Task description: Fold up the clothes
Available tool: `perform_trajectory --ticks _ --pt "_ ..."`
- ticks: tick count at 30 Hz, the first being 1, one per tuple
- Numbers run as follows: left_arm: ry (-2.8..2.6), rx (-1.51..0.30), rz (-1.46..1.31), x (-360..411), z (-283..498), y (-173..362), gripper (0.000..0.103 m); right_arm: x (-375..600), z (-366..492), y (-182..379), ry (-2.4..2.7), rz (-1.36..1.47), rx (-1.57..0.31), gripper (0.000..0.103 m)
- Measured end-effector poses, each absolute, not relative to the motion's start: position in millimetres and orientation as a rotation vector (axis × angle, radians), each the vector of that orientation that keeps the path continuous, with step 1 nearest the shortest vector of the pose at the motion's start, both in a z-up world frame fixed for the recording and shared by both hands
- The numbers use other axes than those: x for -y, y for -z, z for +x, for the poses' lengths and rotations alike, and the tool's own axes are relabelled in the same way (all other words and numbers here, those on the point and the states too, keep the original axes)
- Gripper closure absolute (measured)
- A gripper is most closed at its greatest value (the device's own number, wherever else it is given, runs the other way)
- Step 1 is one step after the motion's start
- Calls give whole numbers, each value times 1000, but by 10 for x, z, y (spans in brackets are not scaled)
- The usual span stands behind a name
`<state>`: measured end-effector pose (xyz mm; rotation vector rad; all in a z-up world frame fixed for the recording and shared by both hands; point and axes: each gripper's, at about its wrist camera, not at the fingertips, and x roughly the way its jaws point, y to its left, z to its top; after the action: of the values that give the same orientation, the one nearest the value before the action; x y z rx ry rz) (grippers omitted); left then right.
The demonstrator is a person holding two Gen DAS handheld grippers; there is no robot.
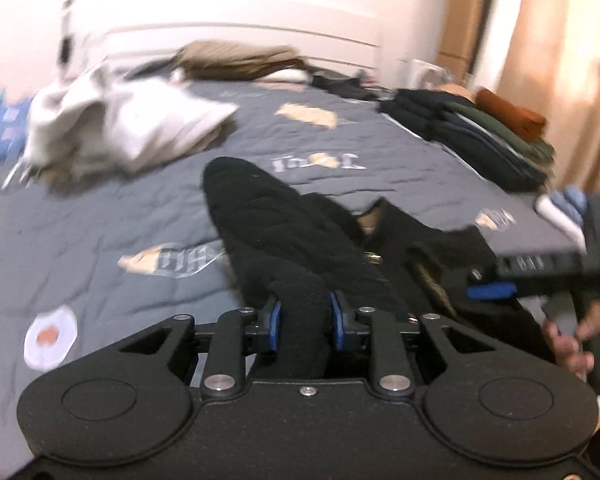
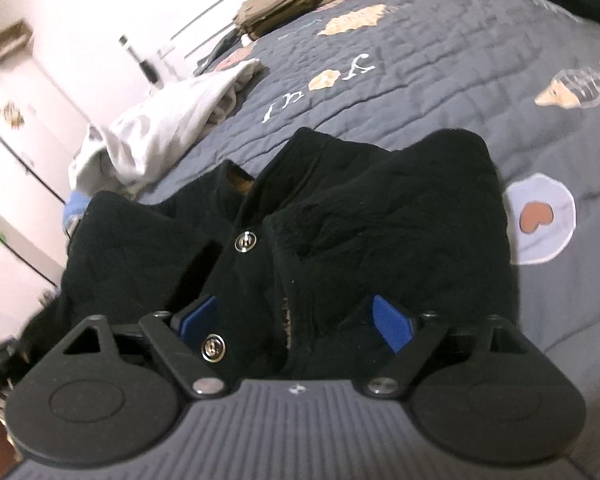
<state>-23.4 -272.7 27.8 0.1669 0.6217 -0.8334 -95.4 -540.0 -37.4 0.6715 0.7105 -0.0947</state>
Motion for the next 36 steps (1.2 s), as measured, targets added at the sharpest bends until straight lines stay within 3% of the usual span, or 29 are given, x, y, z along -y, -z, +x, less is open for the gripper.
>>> perform_trajectory --ticks 12,25,30,36 --pt "860 -575 256 3002 -378 -298 80 5374 -1122 -24 -11 724 -577 18" --pt "610 -822 144 2495 275 75 80 4716 -588 -122 -202 773 -593 17" --pt "623 -833 109 2409 317 105 78 4415 -236 50 -234 794 -689 17" --pt "613 -897 -18 2222 437 188 68 4293 -49 314 -163 771 -822 17"
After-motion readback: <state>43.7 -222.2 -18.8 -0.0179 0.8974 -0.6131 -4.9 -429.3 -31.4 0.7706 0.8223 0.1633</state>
